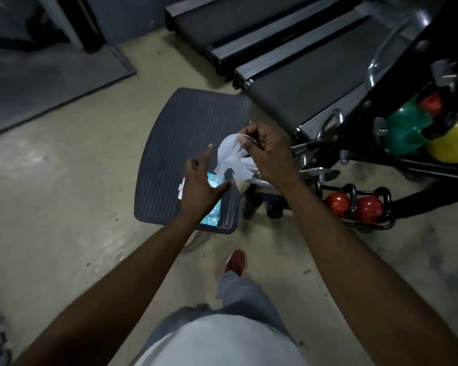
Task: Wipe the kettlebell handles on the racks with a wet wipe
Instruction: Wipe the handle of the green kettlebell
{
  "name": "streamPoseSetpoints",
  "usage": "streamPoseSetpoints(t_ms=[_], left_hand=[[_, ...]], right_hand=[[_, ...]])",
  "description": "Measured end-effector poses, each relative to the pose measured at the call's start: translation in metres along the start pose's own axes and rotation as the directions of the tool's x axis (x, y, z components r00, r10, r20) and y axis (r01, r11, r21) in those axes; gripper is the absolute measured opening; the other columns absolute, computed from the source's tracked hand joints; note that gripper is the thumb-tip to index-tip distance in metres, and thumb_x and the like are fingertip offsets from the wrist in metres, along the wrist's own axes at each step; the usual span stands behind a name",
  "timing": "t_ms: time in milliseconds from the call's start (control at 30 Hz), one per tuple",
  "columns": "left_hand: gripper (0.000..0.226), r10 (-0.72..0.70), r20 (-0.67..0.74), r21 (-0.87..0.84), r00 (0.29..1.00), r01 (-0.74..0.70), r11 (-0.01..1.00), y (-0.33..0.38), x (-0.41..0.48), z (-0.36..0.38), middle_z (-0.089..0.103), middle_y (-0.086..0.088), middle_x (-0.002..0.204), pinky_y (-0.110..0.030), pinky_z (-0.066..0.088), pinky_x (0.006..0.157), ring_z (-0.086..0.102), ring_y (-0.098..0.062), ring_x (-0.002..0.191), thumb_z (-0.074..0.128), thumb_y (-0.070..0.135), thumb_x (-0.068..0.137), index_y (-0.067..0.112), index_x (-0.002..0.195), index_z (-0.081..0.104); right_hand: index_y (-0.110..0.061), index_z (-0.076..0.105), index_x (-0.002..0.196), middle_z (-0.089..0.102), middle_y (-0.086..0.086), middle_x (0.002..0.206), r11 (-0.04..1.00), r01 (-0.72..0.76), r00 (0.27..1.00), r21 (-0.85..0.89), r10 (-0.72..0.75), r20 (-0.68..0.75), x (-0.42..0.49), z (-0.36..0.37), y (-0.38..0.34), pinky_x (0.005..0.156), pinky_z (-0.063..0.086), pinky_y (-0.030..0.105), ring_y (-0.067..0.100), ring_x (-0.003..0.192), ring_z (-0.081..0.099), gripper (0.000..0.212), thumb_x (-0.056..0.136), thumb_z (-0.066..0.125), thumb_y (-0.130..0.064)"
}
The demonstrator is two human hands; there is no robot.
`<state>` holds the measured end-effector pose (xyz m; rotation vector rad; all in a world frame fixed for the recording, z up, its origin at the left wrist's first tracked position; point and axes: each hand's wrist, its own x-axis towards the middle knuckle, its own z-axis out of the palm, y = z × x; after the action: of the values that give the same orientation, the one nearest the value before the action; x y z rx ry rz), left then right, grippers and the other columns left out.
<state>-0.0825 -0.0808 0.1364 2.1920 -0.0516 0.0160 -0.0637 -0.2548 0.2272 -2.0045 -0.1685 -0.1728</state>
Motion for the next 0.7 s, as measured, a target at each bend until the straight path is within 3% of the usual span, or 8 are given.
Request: streamPoseSetpoints(t_ms=[67, 167, 233, 333, 433, 500, 600, 700], left_hand=[[0.057, 0.031, 0.025, 0.017, 0.999, -0.031, 0.999, 0.021, -0.006, -0.004, 0.044, -0.004, 0.115, -0.023, 0.044, 0.076, 0.049, -0.011, 0.092, 0.08, 0.043, 0.077, 0.022, 0.124, 0.056], [0.023, 0.055, 0.066, -0.055, 0.996, -0.052, 0.997, 0.041, -0.021, -0.012, 0.053, -0.008, 0.091, -0.031, 0.036, 0.064, 0.051, -0.018, 0.076, 0.075, 0.03, 0.084, 0.01, 0.085, 0.064], [0.013, 0.032, 0.109, -0.178, 0.994, -0.012, 0.984, 0.053, -0.036, -0.019, 0.061, -0.003, 0.078, -0.029, 0.037, 0.062, 0.055, -0.016, 0.068, 0.071, 0.025, 0.088, 0.015, 0.081, 0.067], [0.01, 0.007, 0.187, -0.37, 0.982, 0.064, 0.927, 0.079, -0.053, -0.023, 0.066, -0.001, 0.073, -0.027, 0.044, 0.066, 0.056, -0.008, 0.064, 0.066, 0.011, 0.09, 0.016, 0.083, 0.071], [0.016, 0.066, 0.288, -0.469, 0.955, 0.081, 0.879, 0.116, -0.07, -0.013, 0.07, -0.003, 0.08, -0.023, 0.048, 0.066, 0.059, -0.006, 0.066, 0.062, 0.002, 0.088, 0.01, 0.094, 0.075], [0.018, 0.115, 0.377, -0.509, 0.919, 0.102, 0.855, 0.138, -0.086, 0.001, 0.073, -0.007, 0.086, -0.022, 0.048, 0.065, 0.061, -0.009, 0.071, 0.061, 0.002, 0.088, 0.004, 0.1, 0.075], [0.015, 0.186, 0.524, -0.577, 0.831, 0.185, 0.795, 0.167, -0.109, 0.023, 0.073, -0.015, 0.086, -0.026, 0.05, 0.067, 0.065, -0.019, 0.074, 0.064, 0.01, 0.092, 0.003, 0.099, 0.074], [0.012, 0.215, 0.541, -0.502, 0.813, 0.107, 0.858, 0.187, -0.114, 0.046, 0.076, -0.01, 0.088, -0.027, 0.052, 0.068, 0.07, -0.017, 0.077, 0.067, 0.019, 0.09, 0.012, 0.096, 0.075]], right_hand=[[-0.017, 0.064, 0.093, 0.066, -0.008, 0.084, 0.999, 0.003, 0.999, 0.036, -0.002, -0.045, -0.019, -0.001, -0.015, 0.074, 0.053, 0.03, 0.01, 0.08, 0.064, 0.004, 0.093, 0.061, -0.02], [-0.013, 0.064, 0.094, 0.067, -0.003, 0.084, 0.994, -0.023, 0.991, 0.109, 0.037, -0.127, -0.054, -0.008, -0.036, 0.073, 0.052, 0.025, 0.008, 0.078, 0.064, 0.003, 0.094, 0.061, -0.011], [-0.017, 0.065, 0.094, 0.069, -0.001, 0.087, 0.99, -0.056, 0.962, 0.133, 0.089, -0.257, -0.081, -0.02, -0.043, 0.073, 0.054, 0.029, 0.011, 0.079, 0.066, 0.006, 0.093, 0.062, -0.012], [-0.025, 0.064, 0.092, 0.068, -0.004, 0.09, 0.976, -0.121, 0.881, 0.182, 0.19, -0.433, -0.127, -0.048, -0.039, 0.073, 0.051, 0.022, 0.007, 0.082, 0.064, 0.021, 0.09, 0.063, -0.004], [-0.019, 0.066, 0.089, 0.069, -0.004, 0.092, 0.95, -0.291, 0.906, 0.112, 0.311, -0.288, -0.168, -0.065, -0.024, 0.076, 0.048, 0.024, 0.0, 0.079, 0.062, 0.017, 0.088, 0.066, -0.002], [-0.017, 0.063, 0.089, 0.069, 0.0, 0.095, 0.863, -0.402, 0.886, 0.307, 0.451, -0.109, -0.189, -0.068, -0.019, 0.076, 0.049, 0.027, 0.003, 0.079, 0.064, 0.013, 0.092, 0.063, -0.004], [-0.015, 0.054, 0.093, 0.07, 0.004, 0.094, 0.537, -0.427, 0.842, 0.727, 0.529, 0.104, -0.214, -0.082, -0.011, 0.082, 0.053, 0.043, 0.023, 0.09, 0.071, 0.012, 0.096, 0.053, -0.003], [-0.01, 0.053, 0.101, 0.068, 0.017, 0.104, 0.429, -0.352, 0.85, 0.832, 0.519, 0.092, -0.233, -0.112, 0.001, 0.086, 0.054, 0.049, 0.032, 0.093, 0.07, 0.011, 0.091, 0.057, -0.007]])
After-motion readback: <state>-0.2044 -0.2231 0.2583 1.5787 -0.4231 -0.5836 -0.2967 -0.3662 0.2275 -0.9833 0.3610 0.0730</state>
